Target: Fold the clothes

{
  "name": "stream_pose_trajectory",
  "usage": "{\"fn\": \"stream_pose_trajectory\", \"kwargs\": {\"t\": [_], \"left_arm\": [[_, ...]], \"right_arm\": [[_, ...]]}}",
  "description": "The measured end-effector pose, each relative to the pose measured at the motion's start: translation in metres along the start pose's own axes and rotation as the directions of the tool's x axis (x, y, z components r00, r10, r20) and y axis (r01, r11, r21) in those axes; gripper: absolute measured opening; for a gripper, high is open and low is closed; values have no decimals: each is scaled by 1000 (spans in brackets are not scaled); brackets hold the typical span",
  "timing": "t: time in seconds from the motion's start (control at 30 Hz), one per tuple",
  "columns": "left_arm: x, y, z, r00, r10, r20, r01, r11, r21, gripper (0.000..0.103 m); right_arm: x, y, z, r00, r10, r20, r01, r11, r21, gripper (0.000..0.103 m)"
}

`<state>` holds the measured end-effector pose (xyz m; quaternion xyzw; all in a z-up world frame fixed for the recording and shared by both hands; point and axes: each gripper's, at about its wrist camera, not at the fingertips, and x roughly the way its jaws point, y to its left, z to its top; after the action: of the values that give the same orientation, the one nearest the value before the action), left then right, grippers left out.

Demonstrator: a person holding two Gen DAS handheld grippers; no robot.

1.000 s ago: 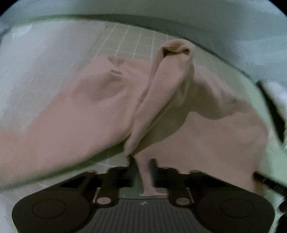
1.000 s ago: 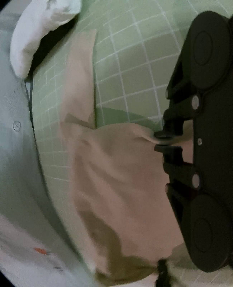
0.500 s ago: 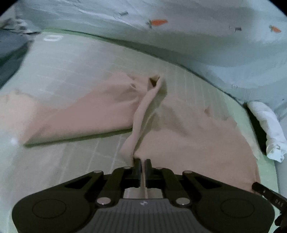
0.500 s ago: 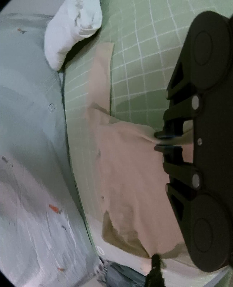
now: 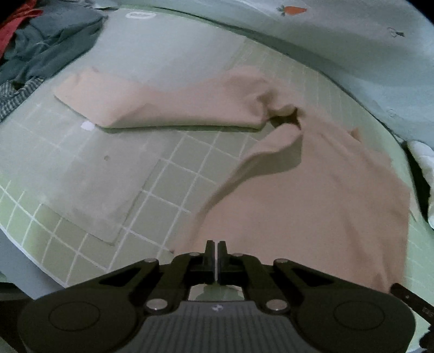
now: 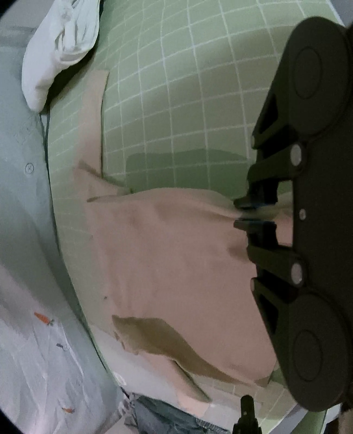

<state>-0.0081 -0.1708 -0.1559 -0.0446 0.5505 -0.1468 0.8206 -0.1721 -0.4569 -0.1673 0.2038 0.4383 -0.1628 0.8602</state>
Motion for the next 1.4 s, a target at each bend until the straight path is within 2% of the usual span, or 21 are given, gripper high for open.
{"fn": "stream_pose_trajectory", "kwargs": {"t": [0.03,0.07,0.1,0.13,0.2,0.3,0.47,0.73,0.87,0.93,1.03,1.1,1.13,1.17,1.23,1.4], "left_arm": [[-1,-2,1,1000,-1,5,1,1000,12,8],[-1,-4,2,1000,-1,9,1,1000,23,13],[-1,-6,3,1000,-2,13,2,999,33,23],[-1,-8,5,1000,-3,16,2,999,44,28],[-2,-11,7,1000,-5,22,4,998,59,31],[-1,-15,13,1000,-4,28,2,998,62,43],[10,-24,39,999,-1,41,-2,998,69,47],[55,-58,95,1000,-9,28,5,993,115,57],[86,-74,116,1000,-1,-15,2,994,113,66],[99,-82,121,999,15,-38,-10,991,133,71],[118,-91,126,996,65,-53,-57,987,151,71],[127,-91,127,994,73,-76,-62,988,143,72],[128,-92,128,995,66,-76,-55,989,140,78],[129,-93,129,995,62,-77,-51,989,139,79],[131,-97,129,994,64,-87,-50,986,161,87],[138,-111,127,989,100,-109,-73,971,227,96]], "right_arm": [[0,-1,1,1000,-9,8,9,1000,1,22],[-1,-2,2,1000,-17,16,17,1000,2,33],[-1,-3,3,999,-26,24,26,1000,3,39],[-1,-3,6,999,-35,38,35,999,4,40],[-1,-5,11,997,-44,65,44,999,4,48],[-1,-7,22,993,-54,104,53,999,9,59],[4,-15,44,983,-80,167,73,996,46,71],[50,-64,103,973,-134,187,99,977,188,78],[75,-87,131,961,-215,174,175,959,222,91],[87,-98,142,949,-270,163,232,948,220,92],[100,-118,154,934,-315,168,272,933,238,92],[108,-132,162,922,-345,174,295,920,256,92],[112,-139,165,916,-359,177,307,914,265,93],[117,-146,169,910,-373,179,318,907,274,95],[125,-151,174,908,-380,176,325,905,276,96],[146,-160,184,902,-402,157,351,895,274,97]]}}
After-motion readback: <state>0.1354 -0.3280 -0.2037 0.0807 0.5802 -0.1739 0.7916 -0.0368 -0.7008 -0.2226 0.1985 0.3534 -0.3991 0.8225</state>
